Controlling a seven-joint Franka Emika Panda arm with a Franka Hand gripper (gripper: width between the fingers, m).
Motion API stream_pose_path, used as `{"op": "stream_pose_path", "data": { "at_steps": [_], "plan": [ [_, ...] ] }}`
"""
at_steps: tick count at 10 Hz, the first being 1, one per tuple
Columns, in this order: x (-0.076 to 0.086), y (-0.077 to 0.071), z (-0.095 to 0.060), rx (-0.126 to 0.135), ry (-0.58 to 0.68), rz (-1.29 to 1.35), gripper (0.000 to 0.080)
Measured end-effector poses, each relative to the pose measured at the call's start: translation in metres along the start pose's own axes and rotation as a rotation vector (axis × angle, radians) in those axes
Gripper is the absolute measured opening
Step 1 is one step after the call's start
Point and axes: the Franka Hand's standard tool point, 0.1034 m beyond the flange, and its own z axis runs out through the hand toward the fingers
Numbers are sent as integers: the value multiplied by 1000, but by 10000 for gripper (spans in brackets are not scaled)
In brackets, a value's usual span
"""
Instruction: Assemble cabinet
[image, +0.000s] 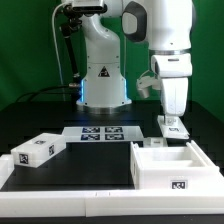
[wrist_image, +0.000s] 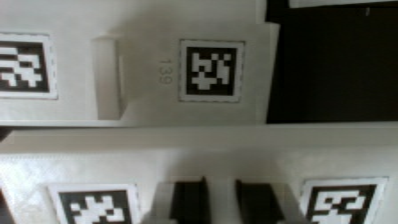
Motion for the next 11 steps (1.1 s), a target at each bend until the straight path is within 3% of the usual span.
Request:
{"op": "stream_pose_path", "data": {
  "at_steps": [4, 8, 11],
  "plan": [
    [-13, 30, -9, -24, 5, -19, 70],
    [-16, 33, -7, -20, 8, -20, 70],
    [-13, 61, -10, -36, 19, -15, 70]
  ]
}}
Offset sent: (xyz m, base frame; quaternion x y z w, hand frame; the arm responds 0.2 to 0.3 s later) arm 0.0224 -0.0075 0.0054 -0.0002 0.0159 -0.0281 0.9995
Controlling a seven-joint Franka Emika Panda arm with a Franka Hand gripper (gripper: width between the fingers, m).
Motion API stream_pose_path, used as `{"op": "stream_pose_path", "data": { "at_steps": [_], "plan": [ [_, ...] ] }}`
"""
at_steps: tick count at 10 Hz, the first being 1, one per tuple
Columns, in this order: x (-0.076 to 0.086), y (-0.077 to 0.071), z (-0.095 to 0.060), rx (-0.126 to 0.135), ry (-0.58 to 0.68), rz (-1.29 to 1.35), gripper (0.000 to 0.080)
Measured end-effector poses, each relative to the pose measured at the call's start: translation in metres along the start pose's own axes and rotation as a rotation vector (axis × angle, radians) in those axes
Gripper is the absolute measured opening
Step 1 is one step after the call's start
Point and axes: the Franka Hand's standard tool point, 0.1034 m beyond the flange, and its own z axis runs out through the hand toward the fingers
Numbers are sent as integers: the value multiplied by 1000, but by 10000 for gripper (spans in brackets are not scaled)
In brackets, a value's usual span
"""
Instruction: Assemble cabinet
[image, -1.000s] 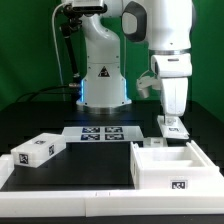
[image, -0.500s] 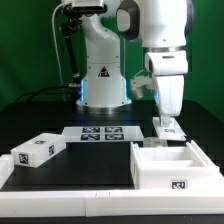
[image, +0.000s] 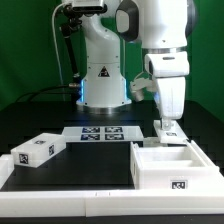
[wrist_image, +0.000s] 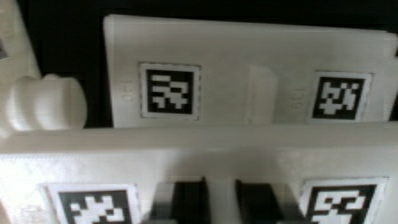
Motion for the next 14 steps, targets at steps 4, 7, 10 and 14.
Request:
{"op": "stream_pose_path", "data": {
  "at_steps": [4, 7, 10, 14],
  "plan": [
    [-1, 4, 0, -5, 3, 7, 70],
    [2, 5, -1, -8, 4, 21, 70],
    [5, 1, 2, -2, 6, 28, 70],
    [6, 7, -1, -8, 6, 35, 70]
  ]
}}
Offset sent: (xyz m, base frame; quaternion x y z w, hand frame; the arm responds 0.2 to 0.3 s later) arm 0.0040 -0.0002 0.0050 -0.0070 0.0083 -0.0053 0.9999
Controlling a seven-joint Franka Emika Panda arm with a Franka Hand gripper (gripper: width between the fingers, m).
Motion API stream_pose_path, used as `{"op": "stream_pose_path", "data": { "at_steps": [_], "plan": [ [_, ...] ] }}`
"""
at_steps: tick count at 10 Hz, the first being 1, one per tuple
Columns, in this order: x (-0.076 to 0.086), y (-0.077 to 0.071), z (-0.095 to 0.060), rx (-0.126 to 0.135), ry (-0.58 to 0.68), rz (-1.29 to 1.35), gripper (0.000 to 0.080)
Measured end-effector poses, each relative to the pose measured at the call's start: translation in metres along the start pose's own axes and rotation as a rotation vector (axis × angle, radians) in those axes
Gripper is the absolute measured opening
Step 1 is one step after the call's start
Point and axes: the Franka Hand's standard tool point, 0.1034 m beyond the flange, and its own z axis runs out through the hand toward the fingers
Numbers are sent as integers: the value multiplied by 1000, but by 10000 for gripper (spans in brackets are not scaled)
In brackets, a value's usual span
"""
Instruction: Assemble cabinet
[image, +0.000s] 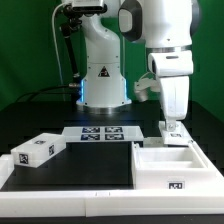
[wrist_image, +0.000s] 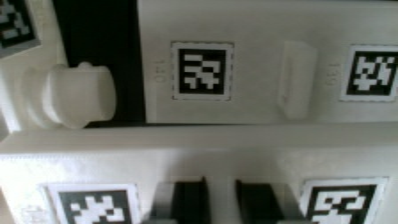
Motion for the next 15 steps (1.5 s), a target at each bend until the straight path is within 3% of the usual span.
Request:
{"op": "stream_pose_path", "data": {
  "at_steps": [9, 15],
  "plan": [
    [-1, 1, 3, 11, -2, 48, 70],
    [3, 5, 2, 5, 1, 52, 70]
  ]
}}
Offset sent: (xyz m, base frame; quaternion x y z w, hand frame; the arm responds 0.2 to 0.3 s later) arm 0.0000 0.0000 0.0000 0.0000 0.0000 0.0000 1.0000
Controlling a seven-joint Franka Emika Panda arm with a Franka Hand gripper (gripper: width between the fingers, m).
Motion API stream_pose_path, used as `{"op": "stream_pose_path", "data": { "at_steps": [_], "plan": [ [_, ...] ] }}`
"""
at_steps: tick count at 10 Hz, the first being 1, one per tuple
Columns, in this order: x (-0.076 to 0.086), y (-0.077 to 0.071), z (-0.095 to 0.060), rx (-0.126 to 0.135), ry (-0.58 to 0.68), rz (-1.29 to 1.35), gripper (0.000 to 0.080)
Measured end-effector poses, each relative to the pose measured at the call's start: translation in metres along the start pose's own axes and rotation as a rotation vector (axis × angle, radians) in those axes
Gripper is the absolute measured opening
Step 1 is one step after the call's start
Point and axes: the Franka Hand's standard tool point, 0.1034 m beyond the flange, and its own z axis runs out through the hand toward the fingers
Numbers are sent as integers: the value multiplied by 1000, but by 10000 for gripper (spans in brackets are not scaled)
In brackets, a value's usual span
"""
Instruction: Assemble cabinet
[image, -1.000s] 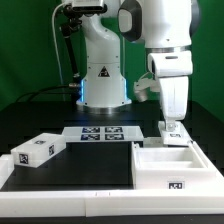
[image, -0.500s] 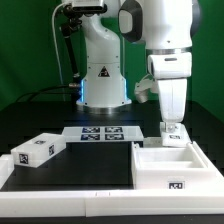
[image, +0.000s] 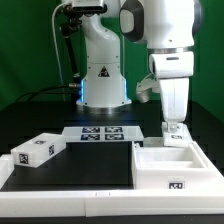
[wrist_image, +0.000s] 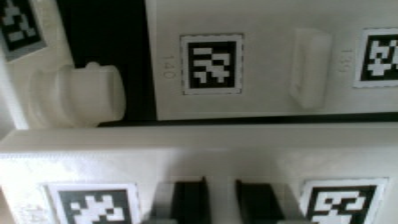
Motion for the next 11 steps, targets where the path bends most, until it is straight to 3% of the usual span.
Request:
{"op": "stream_pose_path", "data": {
  "at_steps": [3, 7, 8, 11],
  "plan": [
    [-4, 9, 2, -2, 6, -33, 70],
    [-4, 9, 2, -4, 8, -26, 70],
    [-5, 9, 4, -16, 17, -37, 70],
    [-6, 37, 3, -25, 26, -58, 70]
  ]
}}
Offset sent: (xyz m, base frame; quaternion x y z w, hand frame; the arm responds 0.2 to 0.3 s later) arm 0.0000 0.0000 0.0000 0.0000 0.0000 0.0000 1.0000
